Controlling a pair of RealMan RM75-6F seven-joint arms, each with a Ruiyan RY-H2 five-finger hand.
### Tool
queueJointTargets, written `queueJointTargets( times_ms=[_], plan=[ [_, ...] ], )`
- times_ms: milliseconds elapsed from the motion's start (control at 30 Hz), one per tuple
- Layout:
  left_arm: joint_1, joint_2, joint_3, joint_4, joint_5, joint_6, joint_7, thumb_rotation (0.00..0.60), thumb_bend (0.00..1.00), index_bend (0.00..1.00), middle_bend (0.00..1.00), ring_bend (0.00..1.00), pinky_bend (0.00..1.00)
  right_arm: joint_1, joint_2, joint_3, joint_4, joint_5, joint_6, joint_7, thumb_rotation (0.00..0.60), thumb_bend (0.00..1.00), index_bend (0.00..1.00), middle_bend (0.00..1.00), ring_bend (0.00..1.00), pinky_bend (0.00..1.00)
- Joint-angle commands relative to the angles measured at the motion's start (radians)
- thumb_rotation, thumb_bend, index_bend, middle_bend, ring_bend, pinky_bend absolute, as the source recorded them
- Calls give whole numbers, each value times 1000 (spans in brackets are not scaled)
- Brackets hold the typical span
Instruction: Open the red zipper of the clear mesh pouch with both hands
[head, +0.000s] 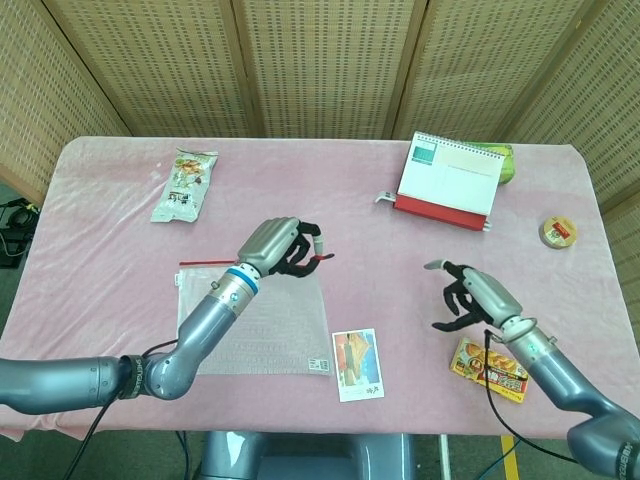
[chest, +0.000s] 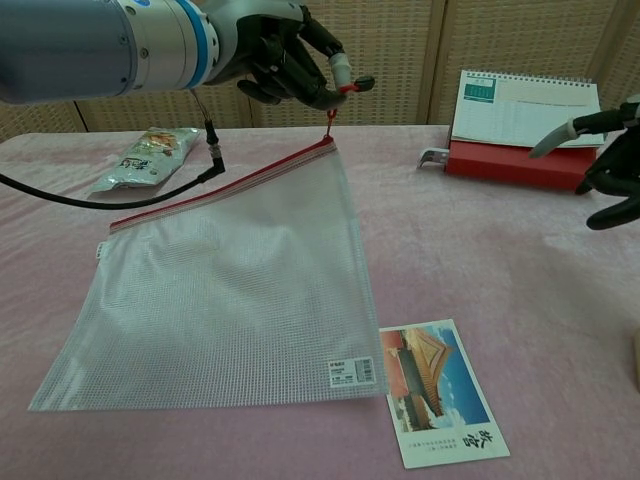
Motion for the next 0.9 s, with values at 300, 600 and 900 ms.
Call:
queueJointTargets(
  times_ms=[300, 600, 900],
  plan=[
    [-62, -90, -36, 69, -16, 12, -78, 600, 851, 869, 885, 914, 1000, 130, -61, 78, -46, 222, -148, 99, 600, 86, 292, 893, 927, 1000],
    [-84, -128, -31, 82, -14, 33, -95, 600, 851, 869, 885, 913, 1000, 192, -86, 83, -71, 412, -151, 39, 600, 86, 315, 901, 938, 1000],
    [-87, -157, -27, 86, 10, 70, -109, 600, 847, 869, 885, 914, 1000, 256, -153, 51, -90, 622, -61, -85, 600, 88, 386, 937, 976, 1000]
  ],
)
